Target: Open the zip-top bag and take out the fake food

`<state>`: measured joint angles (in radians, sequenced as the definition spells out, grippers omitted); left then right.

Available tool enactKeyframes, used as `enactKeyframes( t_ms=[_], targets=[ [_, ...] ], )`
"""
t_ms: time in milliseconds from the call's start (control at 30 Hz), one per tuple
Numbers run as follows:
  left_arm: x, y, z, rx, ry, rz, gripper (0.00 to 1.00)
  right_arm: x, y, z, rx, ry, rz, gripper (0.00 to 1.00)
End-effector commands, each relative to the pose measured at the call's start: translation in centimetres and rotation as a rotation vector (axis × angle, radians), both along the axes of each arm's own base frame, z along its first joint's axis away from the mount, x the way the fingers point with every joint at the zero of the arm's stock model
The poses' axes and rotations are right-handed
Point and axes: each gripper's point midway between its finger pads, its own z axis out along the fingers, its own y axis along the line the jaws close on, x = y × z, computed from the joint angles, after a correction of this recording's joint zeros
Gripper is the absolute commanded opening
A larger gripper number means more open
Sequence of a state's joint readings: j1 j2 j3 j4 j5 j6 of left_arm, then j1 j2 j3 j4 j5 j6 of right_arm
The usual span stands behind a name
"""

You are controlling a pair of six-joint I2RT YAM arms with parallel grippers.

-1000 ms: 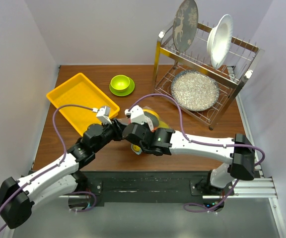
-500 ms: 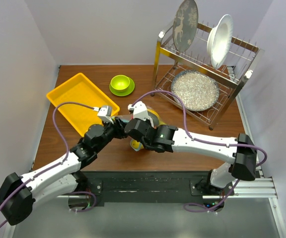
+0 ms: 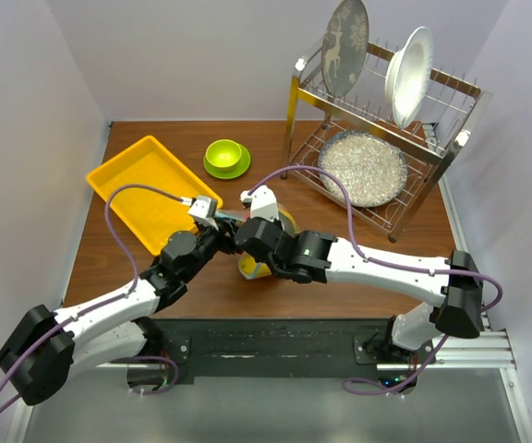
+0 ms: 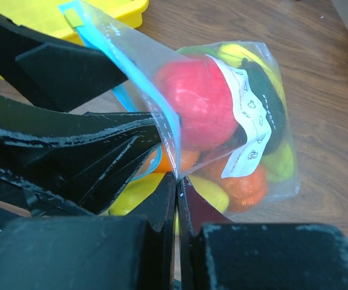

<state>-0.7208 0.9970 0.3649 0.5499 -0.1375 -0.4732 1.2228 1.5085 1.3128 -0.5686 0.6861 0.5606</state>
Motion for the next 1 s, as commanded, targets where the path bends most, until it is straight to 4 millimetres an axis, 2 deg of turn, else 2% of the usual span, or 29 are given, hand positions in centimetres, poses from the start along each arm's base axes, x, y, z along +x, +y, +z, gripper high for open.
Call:
enactKeyframes(
  t_ms=[0,167,300,333,500,700,733,900,967],
  targets=[
    [0.9,-0.9,2.2,0.025,-0.139,-0.029,0.71,-0.2,0.1,3.7,0.121,-0.03,0.001,0.0],
    [0.4,-2.8,-0.2,0.085,-0.102,-0.14,0.79,-0.5,-0.2,3.8,0.14,-0.023,0.012,0.0],
    [-0.6,-3.6,-0.3,0.069,-0.104,-0.207,0.85,-0.9,-0.2,3.2,0.137,-0.008,0.025,0.0],
    [-1.0,-4.0,-0.1,0.059,-0.102,-0.235,0.85,-1.0,-0.5,2.5,0.124,0.003,0.024,0.0],
    [-1.1,-4.5,-1.0,0.051,-0.065,-0.255,0.86,-1.5,-1.1,0.5,0.111,0.032,0.021,0.0],
    [-2.0,-6.1,-2.4,0.022,-0.003,-0.318,0.88,-1.9,-1.6,-0.9,0.091,0.052,0.019,0.0],
    [-2.2,-6.3,-2.9,0.02,0.013,-0.325,0.88,-1.9,-1.6,-0.8,0.097,0.05,0.021,0.0],
    [-2.8,-7.4,-2.6,-0.038,0.024,-0.318,0.89,-2.1,-1.6,-1.1,0.105,0.059,0.018,0.0],
    [-2.2,-7.0,-3.0,-0.066,0.046,-0.25,0.86,-2.2,-1.5,-0.8,0.116,0.058,0.024,0.0]
  ],
)
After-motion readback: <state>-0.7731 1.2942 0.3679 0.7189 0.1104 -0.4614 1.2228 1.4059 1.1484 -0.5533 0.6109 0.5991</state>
